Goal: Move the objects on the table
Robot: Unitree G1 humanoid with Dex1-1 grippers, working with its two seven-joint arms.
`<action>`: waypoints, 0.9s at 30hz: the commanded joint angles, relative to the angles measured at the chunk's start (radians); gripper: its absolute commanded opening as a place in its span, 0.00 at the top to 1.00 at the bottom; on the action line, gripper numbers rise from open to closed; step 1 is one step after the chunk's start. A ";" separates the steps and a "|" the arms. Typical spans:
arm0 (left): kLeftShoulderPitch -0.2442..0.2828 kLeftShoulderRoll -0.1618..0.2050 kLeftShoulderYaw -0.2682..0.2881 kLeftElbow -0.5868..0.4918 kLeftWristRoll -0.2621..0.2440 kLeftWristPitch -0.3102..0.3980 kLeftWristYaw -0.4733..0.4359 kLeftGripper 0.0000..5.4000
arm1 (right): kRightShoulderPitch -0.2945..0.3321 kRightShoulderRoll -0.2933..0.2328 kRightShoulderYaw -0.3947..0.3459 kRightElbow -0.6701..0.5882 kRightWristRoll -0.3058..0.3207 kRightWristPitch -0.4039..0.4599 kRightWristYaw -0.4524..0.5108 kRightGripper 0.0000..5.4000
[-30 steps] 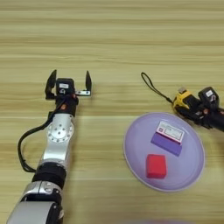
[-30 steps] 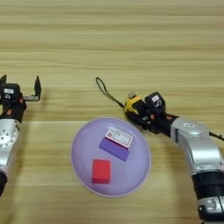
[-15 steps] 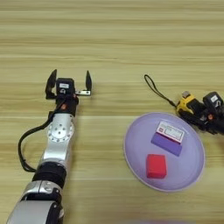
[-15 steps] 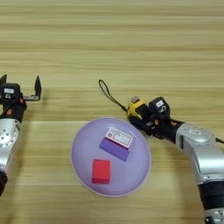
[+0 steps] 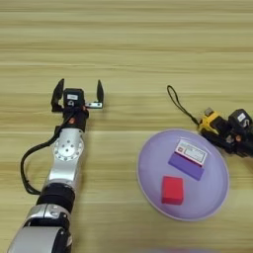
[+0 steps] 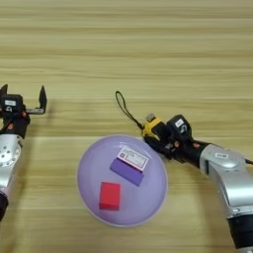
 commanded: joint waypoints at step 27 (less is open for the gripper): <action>-0.026 -0.001 0.003 0.031 0.004 -0.017 0.007 0.00 | 0.066 -0.026 0.095 -0.094 0.026 -0.008 0.081 0.52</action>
